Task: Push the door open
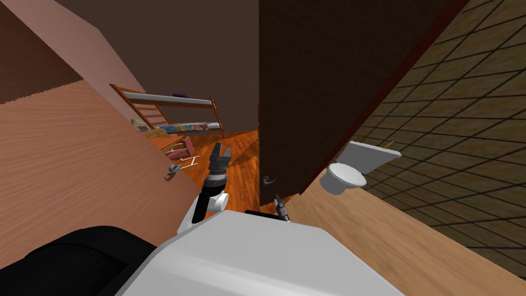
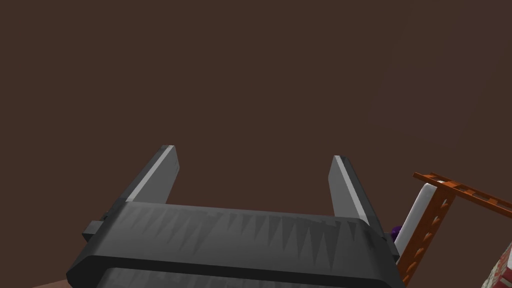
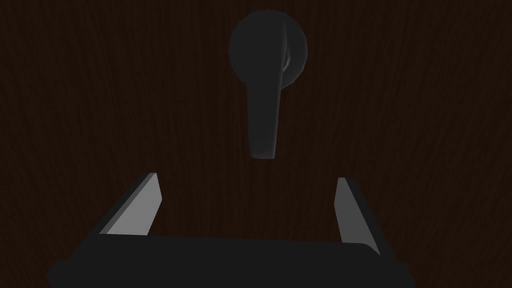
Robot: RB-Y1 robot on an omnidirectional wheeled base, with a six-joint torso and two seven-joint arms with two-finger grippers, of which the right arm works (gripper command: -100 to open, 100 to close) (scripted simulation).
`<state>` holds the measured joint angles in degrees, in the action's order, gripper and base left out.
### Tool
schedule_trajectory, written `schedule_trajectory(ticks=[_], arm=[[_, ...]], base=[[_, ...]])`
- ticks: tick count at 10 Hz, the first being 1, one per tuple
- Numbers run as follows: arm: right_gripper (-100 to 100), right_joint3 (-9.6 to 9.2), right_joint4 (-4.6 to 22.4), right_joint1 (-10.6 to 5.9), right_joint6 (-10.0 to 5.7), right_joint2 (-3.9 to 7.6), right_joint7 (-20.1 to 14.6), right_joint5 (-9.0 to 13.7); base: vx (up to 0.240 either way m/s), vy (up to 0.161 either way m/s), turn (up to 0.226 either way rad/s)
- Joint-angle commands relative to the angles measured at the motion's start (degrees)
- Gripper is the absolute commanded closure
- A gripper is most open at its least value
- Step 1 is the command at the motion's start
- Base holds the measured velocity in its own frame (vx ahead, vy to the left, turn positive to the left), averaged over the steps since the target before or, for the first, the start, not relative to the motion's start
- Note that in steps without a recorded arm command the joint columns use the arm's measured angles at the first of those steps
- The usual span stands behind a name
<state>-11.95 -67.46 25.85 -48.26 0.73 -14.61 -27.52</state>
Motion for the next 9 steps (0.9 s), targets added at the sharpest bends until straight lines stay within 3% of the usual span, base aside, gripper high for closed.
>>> schedule_trajectory(ticks=[1,2,4,7,8,9], arm=[[-100,0.00,0.0,0.00,0.00,0.00,0.0,0.0],[-100,0.12,0.4,-0.96,0.57,0.98,0.2,0.3],[-100,0.20,0.7,-1.89,1.21,1.06,0.5,0.6],[-100,0.36,1.3,-3.63,2.42,-0.66,1.0,1.1],[-100,0.24,0.8,-3.11,2.32,-0.20,0.8,1.0],[100,0.24,0.8,-3.11,2.32,-0.20,0.8,1.0]], base=[[-0.091,-0.015,-0.010],[0.087,0.035,0.041],[0.169,0.085,0.026],[0.191,0.095,0.026],[0.079,0.035,0.002],[-0.008,-0.003,-0.004]])
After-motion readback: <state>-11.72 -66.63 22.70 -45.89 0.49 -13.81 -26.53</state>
